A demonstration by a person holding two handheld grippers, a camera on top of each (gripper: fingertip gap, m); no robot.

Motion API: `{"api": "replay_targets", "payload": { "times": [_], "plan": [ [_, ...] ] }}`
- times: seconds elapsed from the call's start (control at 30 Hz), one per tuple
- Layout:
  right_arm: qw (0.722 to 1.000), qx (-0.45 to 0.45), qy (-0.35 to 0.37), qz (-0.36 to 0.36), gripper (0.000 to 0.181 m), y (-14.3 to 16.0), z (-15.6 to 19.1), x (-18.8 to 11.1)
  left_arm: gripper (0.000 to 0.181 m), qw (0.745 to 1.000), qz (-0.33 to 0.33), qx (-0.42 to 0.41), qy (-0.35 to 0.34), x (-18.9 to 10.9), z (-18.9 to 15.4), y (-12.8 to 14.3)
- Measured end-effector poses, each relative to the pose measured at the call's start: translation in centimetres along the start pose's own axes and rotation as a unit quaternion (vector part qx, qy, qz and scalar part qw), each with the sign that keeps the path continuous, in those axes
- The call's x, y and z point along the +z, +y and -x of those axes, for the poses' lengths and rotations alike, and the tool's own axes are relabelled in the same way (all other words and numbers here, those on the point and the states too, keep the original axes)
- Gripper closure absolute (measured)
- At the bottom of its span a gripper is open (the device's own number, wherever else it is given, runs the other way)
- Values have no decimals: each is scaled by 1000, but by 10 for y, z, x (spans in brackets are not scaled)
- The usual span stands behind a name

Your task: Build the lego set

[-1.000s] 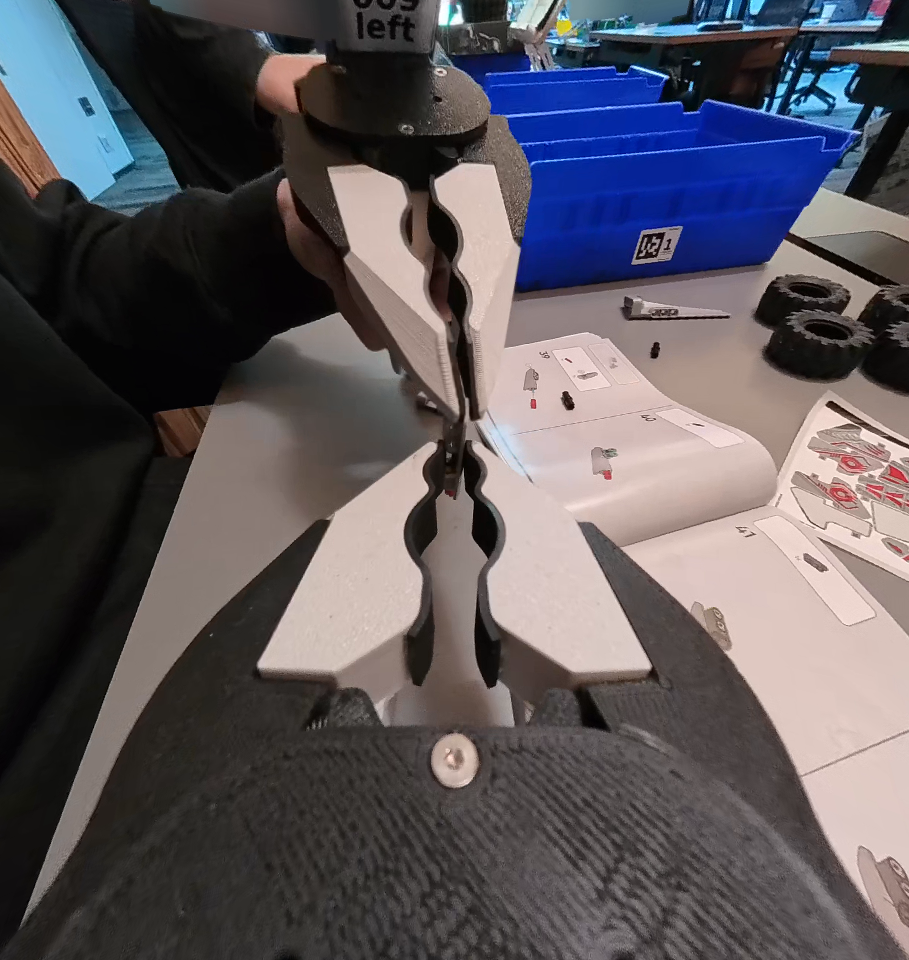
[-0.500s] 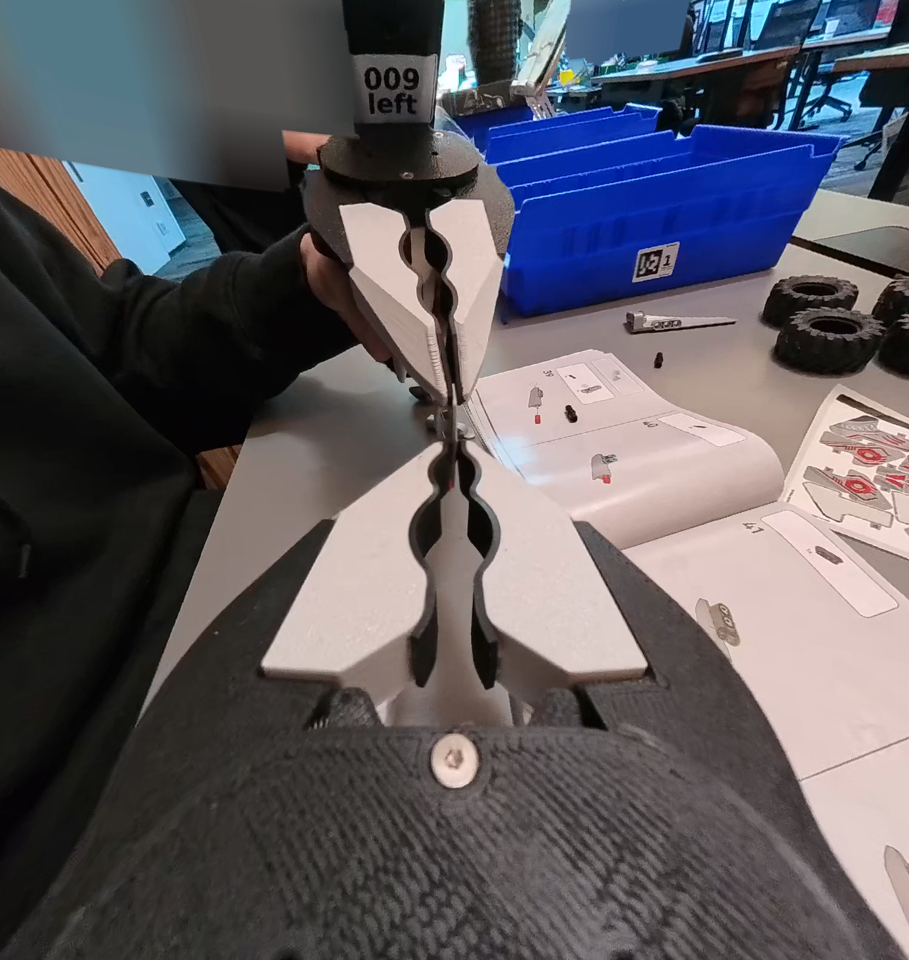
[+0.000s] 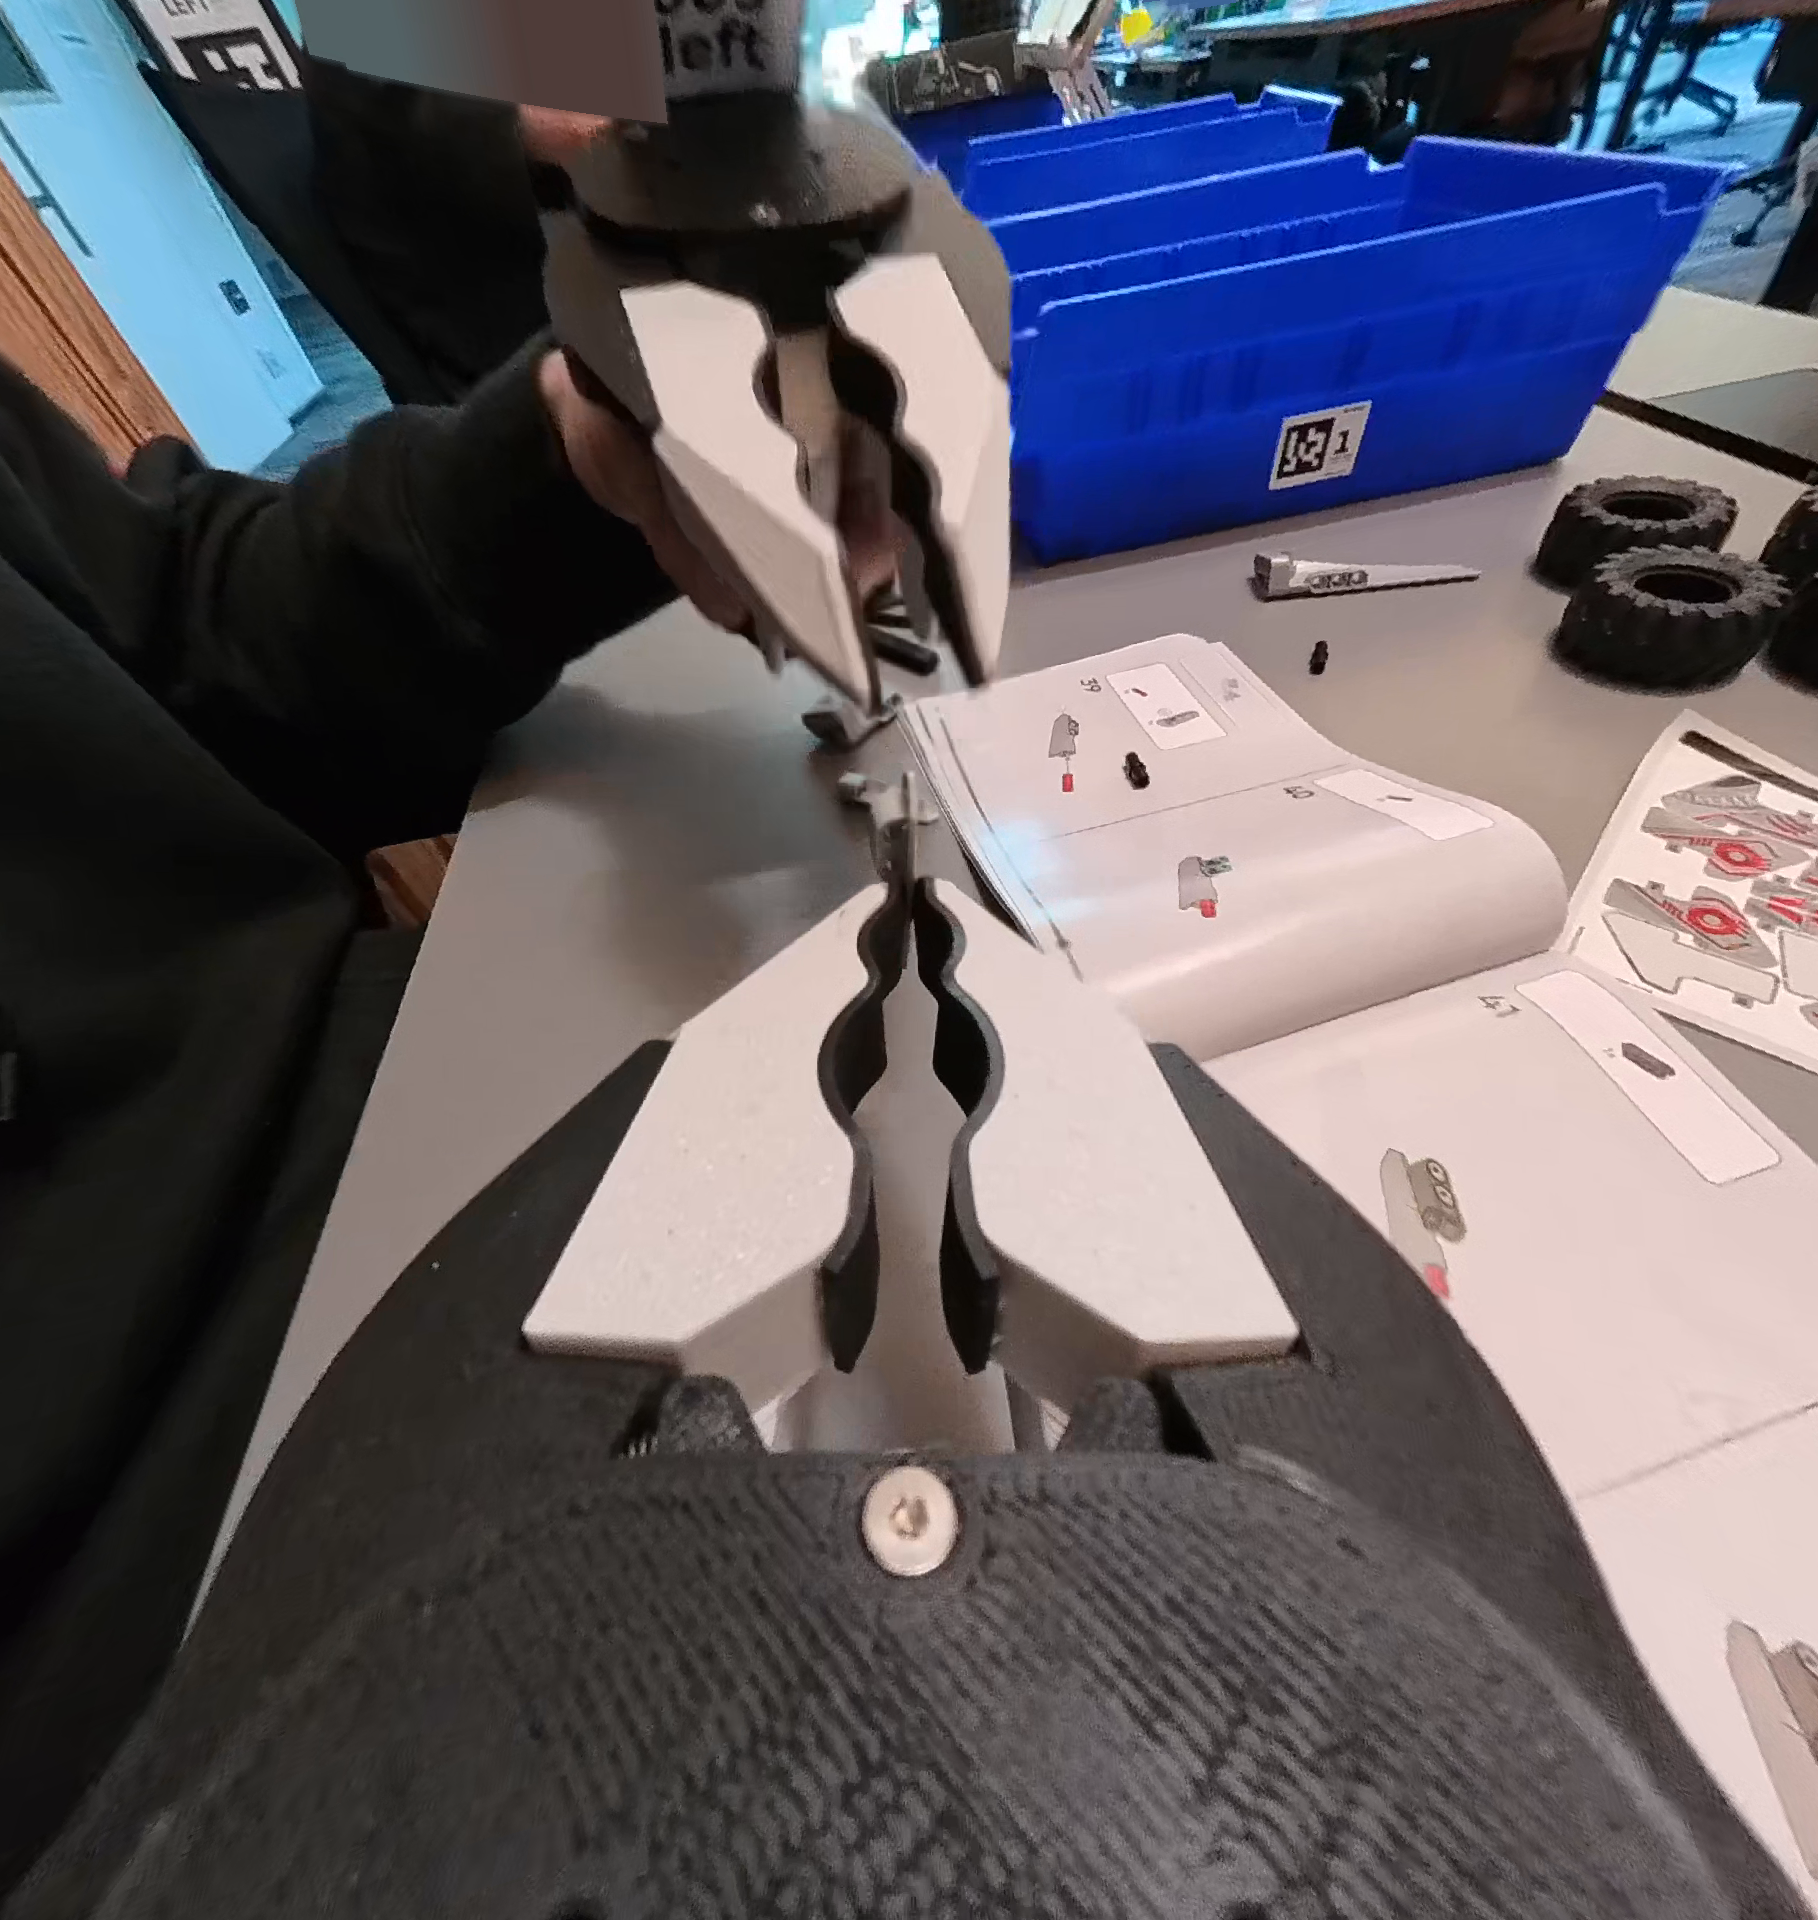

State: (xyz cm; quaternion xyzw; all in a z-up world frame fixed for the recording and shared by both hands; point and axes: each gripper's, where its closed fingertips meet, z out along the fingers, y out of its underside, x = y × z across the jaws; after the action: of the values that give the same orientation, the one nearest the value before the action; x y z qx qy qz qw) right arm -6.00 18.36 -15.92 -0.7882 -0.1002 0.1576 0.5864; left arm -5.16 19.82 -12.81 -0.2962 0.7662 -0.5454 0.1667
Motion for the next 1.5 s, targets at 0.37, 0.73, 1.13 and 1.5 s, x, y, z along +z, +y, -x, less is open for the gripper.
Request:
{"api": "replay_targets", "payload": {
  "times": [0.37, 0.73, 1.13, 1.5],
  "plan": [
    [997, 70, -2, -15, 181, -1, -34, -18, 166, 967, 208, -10, -146, -56, 58, 78],
    [996, 74, -47, -1, 181, 2, -21, -16, 167, 940, 304, -46, -147, -37, 90, 117],
    [991, 131, -30, -20, 181, 0, -38, -19, 180, 968, 217, -36, -123, -24, 83, 111],
    [992, 119, -28, 8, 181, 6, -35, -14, 175, 969, 211, -50, -115, -24, 80, 112]
  ]
}}
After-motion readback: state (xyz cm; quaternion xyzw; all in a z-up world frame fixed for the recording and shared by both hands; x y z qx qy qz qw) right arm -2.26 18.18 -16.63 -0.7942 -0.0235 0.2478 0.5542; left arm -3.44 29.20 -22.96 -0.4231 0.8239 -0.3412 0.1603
